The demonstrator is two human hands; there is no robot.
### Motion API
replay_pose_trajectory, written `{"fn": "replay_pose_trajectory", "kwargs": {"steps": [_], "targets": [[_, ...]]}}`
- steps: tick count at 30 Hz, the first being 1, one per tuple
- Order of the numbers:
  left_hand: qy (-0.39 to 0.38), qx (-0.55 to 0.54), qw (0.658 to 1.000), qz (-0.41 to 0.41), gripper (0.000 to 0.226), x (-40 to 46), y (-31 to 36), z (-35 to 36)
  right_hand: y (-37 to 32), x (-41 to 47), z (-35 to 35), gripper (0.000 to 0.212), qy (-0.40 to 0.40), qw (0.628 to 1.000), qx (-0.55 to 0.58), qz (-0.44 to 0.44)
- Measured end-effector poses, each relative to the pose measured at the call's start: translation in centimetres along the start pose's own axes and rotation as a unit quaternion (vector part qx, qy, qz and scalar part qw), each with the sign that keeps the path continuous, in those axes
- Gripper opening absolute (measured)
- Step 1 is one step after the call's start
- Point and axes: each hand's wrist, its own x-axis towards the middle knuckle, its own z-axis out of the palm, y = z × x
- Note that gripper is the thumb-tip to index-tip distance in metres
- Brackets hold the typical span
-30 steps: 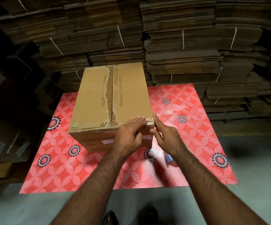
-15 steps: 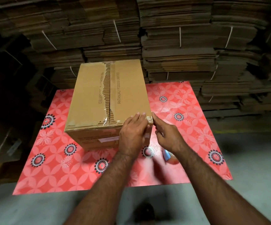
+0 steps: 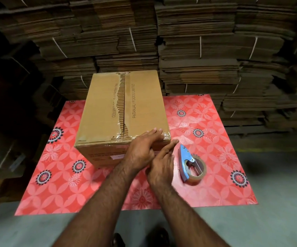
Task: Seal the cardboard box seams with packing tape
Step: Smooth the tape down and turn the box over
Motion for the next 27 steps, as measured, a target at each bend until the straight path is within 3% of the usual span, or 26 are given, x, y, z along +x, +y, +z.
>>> {"fn": "replay_pose_trajectory", "kwargs": {"steps": [3,6,8,12,15,19,22,27], "targets": [[-0.012,-0.004,1.0,0.005,0.089,-0.1,-0.1,-0.3,0.7,-0.3,-0.6,0.119,-0.036,0.998,-0.055,-0.005],[-0.016,-0.002,1.0,0.009,0.089,-0.1,-0.5,-0.3,1.6,-0.5,-2.3,0.108,-0.058,0.998,-0.027,-0.009],[-0.01,-0.003,1.0,0.015,0.087,-0.3,-0.3,-0.3,1.3,-0.2,-3.1,0.109,-0.037,0.999,0.003,-0.038],[-0.008,0.001,0.999,0.035,0.08,-0.5,0.5,-0.8,1.2,-0.3,-3.9,0.108,-0.077,0.995,0.0,-0.059],[0.01,0.065,0.996,0.062,0.077,-1.5,0.7,-0.4,1.3,-0.4,-5.0,0.09,-0.002,0.99,-0.045,-0.13],[0.066,0.163,0.983,0.05,0.092,-4.0,-0.4,0.5,1.7,1.2,-4.9,0.078,0.046,0.949,-0.213,-0.23],[0.085,0.225,0.968,0.066,0.076,-4.8,-1.0,0.7,2.5,1.5,-5.3,0.085,0.033,0.93,-0.277,-0.237],[0.084,0.231,0.969,0.037,0.084,-6.0,-0.9,0.5,2.1,0.9,-6.8,0.095,-0.005,0.933,-0.26,-0.248]]}}
